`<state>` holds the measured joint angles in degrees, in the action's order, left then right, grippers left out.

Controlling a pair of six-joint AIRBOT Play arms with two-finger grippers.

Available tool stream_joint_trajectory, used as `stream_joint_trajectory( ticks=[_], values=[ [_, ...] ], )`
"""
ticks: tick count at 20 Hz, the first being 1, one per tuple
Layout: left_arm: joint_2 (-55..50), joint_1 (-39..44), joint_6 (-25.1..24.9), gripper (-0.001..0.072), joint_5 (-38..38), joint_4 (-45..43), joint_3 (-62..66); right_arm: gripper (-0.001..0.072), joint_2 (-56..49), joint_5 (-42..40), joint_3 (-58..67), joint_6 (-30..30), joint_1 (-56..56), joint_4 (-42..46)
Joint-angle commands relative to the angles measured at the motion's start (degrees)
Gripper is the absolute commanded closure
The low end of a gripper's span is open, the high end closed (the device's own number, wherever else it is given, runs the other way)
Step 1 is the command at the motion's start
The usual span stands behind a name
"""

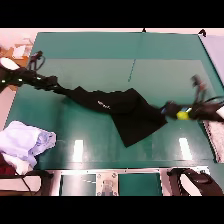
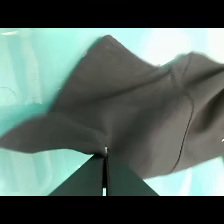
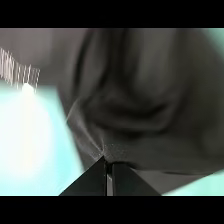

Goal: Fold the shirts.

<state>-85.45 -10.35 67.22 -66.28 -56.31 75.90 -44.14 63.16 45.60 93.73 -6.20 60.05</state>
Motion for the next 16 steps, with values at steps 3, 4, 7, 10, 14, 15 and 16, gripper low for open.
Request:
stream_joint_trajectory(
  ticks=[3,4,7,10,14,15,16],
  values=[
    [2.4,-7.2,0.4,0.0685,-6.0,-2.0,0.6,0.0691,-17.0,-6.6,18.9,-0.6,-10.8,3.5],
    [2.4,-7.3,0.2,0.0685,-7.0,-2.1,0.6,0.0691,-21.8,-8.0,20.4,-2.6,-10.5,0.9],
    [2.2,-7.3,-0.2,0.0684,-5.5,-2.0,0.6,0.0691,-34.6,-11.6,22.8,-6.0,-7.9,-4.9],
    [1.7,-7.3,-0.1,0.0684,-0.6,-1.7,0.3,0.0691,-41.9,-12.7,22.8,-6.3,-5.5,-5.0],
    [-2.4,-7.3,0.3,0.0684,0.7,-1.6,0.2,0.069,-46.5,-14.8,22.9,-7.3,-5.0,-5.0],
    [-3.1,-7.3,0.3,0.0684,1.0,-1.5,0.2,0.067,-46.8,-14.7,23.1,-7.5,-5.3,-5.0],
    [-3.5,-7.3,0.3,0.0684,1.5,-1.5,0.2,0.0439,-46.8,-13.4,23.6,-7.5,-6.0,-5.0]
  ],
)
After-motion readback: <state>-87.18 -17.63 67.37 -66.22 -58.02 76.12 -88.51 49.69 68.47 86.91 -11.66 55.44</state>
